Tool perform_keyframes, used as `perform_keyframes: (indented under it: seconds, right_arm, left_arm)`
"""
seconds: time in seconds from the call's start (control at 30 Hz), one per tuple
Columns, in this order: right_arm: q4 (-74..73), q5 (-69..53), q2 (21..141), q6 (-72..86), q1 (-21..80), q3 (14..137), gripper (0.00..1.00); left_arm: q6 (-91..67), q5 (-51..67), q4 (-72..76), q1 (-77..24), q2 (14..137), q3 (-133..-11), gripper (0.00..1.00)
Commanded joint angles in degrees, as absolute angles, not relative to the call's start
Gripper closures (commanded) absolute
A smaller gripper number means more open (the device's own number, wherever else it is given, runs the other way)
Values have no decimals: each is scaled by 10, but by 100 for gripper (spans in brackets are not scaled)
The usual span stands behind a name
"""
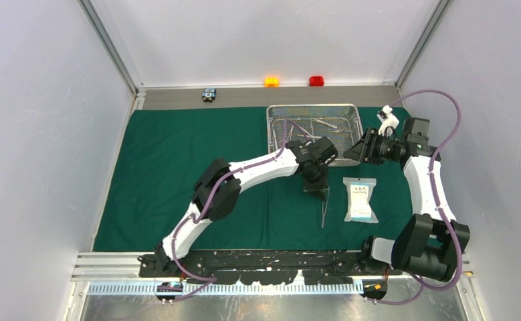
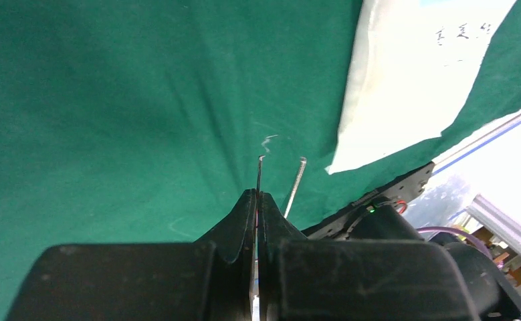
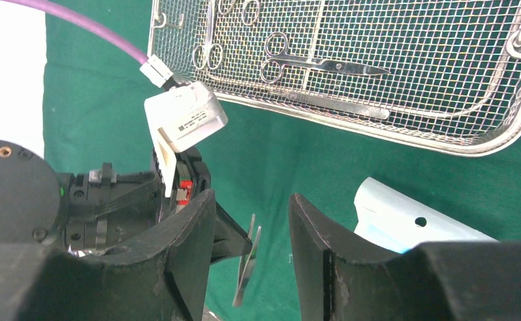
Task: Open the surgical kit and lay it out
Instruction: Adjust the medical item in the surgical kit.
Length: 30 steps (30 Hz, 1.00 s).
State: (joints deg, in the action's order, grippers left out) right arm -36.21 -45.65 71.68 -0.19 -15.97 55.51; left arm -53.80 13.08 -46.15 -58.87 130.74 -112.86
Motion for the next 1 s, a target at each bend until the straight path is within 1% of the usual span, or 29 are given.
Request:
perform_keyframes:
  seconds: [0.0, 0.37, 0.77, 0.97]
  right_arm:
    - [-364, -458, 686, -11, -169, 559, 51]
    - [-364, -466, 671, -11, -192, 555, 52]
    - [-365, -479, 686, -15, -198, 555, 52]
    - [-364, -480, 691, -18, -199, 555, 53]
  left_arm:
    - [-585, 122, -479, -596, 1326, -1161, 100]
    - [-613, 118, -492, -590, 1362, -1216, 100]
    - [-622, 151, -453, -567, 1383, -1216, 100]
    - [-622, 190, -412, -560, 1396, -1204, 100]
